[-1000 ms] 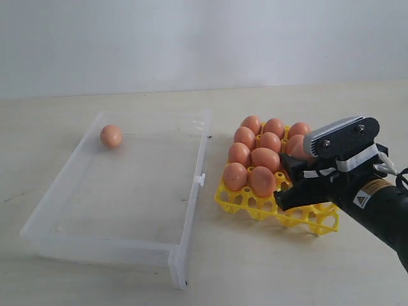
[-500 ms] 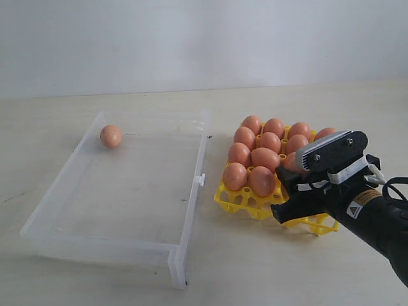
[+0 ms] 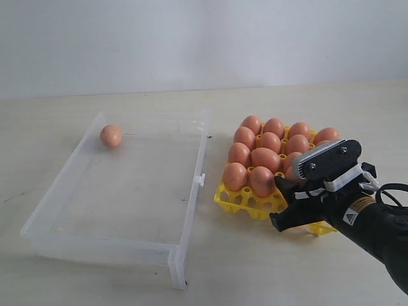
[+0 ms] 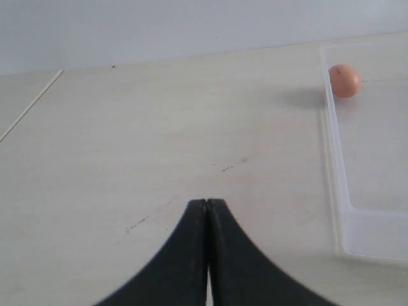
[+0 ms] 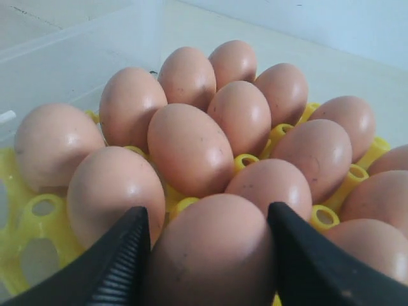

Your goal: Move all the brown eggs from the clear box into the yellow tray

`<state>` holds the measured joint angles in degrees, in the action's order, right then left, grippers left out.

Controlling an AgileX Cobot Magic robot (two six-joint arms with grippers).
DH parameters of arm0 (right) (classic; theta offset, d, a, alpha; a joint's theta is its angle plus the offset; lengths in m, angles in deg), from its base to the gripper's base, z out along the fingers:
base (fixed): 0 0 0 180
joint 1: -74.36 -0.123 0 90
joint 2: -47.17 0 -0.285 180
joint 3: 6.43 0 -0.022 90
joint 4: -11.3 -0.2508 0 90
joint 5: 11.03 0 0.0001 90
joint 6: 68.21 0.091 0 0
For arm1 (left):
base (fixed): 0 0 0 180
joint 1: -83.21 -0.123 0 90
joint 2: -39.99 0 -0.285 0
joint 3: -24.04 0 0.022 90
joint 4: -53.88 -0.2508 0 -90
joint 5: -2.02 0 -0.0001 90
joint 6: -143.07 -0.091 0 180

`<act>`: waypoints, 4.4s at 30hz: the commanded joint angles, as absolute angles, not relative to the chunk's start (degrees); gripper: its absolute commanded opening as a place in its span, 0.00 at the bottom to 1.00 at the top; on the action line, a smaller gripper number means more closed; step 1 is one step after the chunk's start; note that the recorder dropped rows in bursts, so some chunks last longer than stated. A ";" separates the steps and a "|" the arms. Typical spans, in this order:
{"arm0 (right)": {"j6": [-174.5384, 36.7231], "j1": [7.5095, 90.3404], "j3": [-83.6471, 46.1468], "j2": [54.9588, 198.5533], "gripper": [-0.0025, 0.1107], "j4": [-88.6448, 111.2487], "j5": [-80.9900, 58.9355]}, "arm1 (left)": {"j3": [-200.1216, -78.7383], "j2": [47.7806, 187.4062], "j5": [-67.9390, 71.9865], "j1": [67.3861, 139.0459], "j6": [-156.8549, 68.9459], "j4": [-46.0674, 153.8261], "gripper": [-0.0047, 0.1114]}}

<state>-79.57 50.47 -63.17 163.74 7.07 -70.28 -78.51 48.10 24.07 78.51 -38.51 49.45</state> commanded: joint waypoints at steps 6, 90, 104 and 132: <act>-80.10 50.78 -63.35 163.80 0.02 7.52 -70.77 | -78.74 47.78 23.72 78.85 -38.23 49.57 0.04; -48.14 53.06 -33.36 143.95 0.17 25.44 -20.15 | -78.74 47.78 23.72 78.85 -38.23 49.57 0.04; -48.93 40.56 -12.72 152.01 0.10 30.33 -6.36 | -78.74 47.78 23.72 78.85 -38.23 49.57 0.04; -78.70 35.74 32.87 189.32 0.51 -15.73 25.38 | -78.74 47.78 23.72 78.85 -38.23 49.57 0.04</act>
